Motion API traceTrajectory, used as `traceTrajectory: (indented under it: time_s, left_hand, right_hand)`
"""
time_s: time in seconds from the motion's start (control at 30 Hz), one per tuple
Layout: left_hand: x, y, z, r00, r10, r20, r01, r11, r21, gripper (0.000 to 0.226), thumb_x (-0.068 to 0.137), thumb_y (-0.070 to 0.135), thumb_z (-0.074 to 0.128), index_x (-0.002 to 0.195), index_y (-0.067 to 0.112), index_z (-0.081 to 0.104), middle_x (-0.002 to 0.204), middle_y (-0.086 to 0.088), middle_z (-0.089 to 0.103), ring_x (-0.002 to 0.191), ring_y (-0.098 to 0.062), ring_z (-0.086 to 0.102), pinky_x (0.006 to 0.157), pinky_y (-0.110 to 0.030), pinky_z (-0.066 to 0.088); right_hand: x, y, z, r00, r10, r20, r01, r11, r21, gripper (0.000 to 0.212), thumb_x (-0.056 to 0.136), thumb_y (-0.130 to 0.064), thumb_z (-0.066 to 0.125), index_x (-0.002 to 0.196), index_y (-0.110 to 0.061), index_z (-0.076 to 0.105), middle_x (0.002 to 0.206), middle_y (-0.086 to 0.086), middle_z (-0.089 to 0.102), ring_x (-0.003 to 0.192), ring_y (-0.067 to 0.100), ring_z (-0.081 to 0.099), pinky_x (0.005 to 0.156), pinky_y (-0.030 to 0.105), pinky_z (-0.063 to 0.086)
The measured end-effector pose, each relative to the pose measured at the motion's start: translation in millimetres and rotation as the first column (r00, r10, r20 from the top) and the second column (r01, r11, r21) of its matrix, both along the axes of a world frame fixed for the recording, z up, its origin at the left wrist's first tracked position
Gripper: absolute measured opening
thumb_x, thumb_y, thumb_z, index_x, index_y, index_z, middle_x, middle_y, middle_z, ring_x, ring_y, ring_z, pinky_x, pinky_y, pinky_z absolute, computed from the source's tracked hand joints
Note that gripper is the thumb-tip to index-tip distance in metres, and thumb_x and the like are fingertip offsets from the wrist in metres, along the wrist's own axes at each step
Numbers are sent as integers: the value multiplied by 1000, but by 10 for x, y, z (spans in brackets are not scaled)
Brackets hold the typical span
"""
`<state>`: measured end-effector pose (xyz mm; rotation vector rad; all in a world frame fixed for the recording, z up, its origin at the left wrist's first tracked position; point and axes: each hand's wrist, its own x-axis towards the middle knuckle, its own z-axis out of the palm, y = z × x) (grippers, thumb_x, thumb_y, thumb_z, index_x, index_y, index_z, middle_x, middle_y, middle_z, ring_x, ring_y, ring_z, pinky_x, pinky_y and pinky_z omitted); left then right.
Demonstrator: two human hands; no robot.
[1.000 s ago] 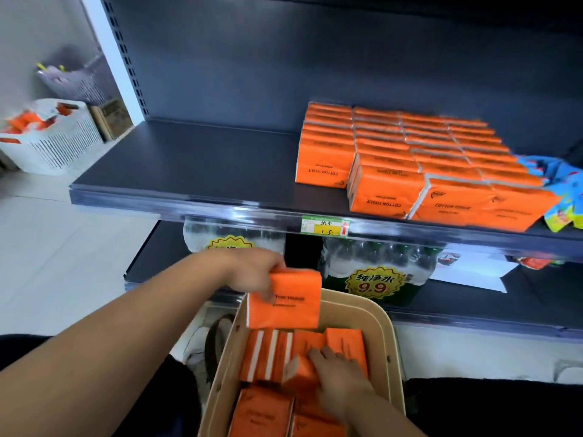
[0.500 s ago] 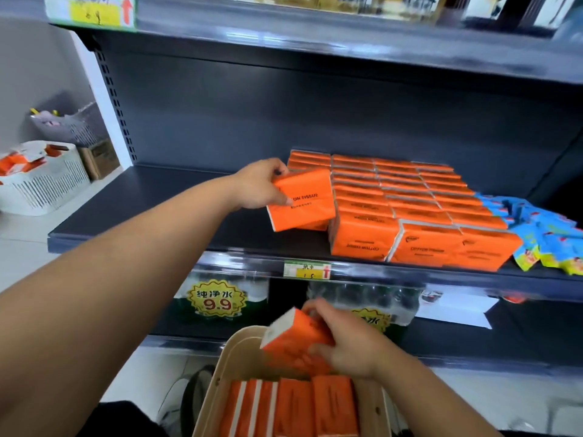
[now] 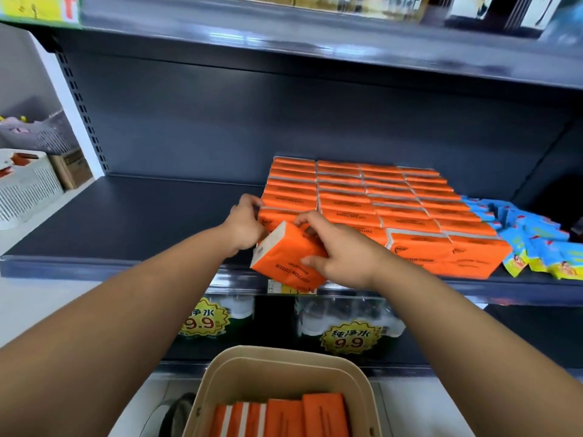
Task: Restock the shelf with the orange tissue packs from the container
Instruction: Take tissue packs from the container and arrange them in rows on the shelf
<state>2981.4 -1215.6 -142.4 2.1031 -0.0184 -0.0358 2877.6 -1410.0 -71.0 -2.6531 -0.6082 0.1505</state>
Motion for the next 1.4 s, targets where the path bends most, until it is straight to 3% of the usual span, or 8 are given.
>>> traceTrajectory:
  time_s: [0.1,0.2,0.4,0.63,0.8,0.93,1.13,1.4]
  left_hand:
    - [-62,40,17,979,-20,-201,-26,974,-223,47,83,11,70,119,13,40,102,-10,61,89,-21,59,66,-30,51]
    - [-91,84,36,945,-131,-301,20,939,-344,23,92,13,58,114,6,60,106,-16,69,95,-28,68,82,-39,57]
    - [-178,100,144,920,-234,-313,-52,721,-691,57,98,51,31,118,5,60,115,-18,67,98,-31,68,86,-43,52]
    - [-206,77,46,918,-284,-276,51,777,-628,63,94,66,27,140,28,48,139,-4,55,127,-24,52,106,-42,41]
    - [-251,107,-53,935,-309,-176,116,732,-672,48,96,40,36,137,23,53,134,-5,59,127,-27,52,104,-38,42]
    - [-291,80,-104,930,-353,-99,188,690,-699,63,78,19,43,141,23,47,135,-9,58,121,-25,56,98,-37,46]
    - [-276,-123,-175,961,-205,-184,99,879,-466,111,51,-1,53,150,34,20,127,-15,59,116,-33,58,98,-56,48]
    - [-300,-146,-97,966,-162,-199,104,956,-274,109,53,-8,49,147,40,20,124,-3,54,118,-26,51,98,-51,47]
  right_hand:
    - [95,73,11,999,22,42,-18,997,-76,55,94,-25,61,139,-29,30,121,2,56,99,22,56,81,33,45]
    - [185,151,31,996,42,79,-33,993,-113,52,95,-23,59,138,-27,31,115,-1,54,96,20,53,78,32,41]
    - [422,358,57,964,121,238,-70,975,-212,54,91,-17,60,138,-26,36,136,0,52,119,26,52,94,39,44]
    - [550,344,-72,951,124,284,9,905,-426,58,90,-13,59,143,-25,38,132,7,44,125,30,40,100,43,40]
    - [499,379,-122,935,136,329,49,867,-496,56,92,-9,55,143,-22,36,138,9,40,131,30,35,103,47,35]
    - [469,434,-163,908,146,393,77,864,-498,55,90,-7,55,140,-20,37,141,8,37,133,30,33,105,48,33]
    - [503,315,-322,905,21,424,193,870,-454,70,84,-20,66,143,-25,26,143,7,30,133,30,29,104,51,30]
    - [536,226,-455,900,-22,435,269,814,-515,81,86,-27,68,147,-24,15,148,7,29,134,33,30,101,54,32]
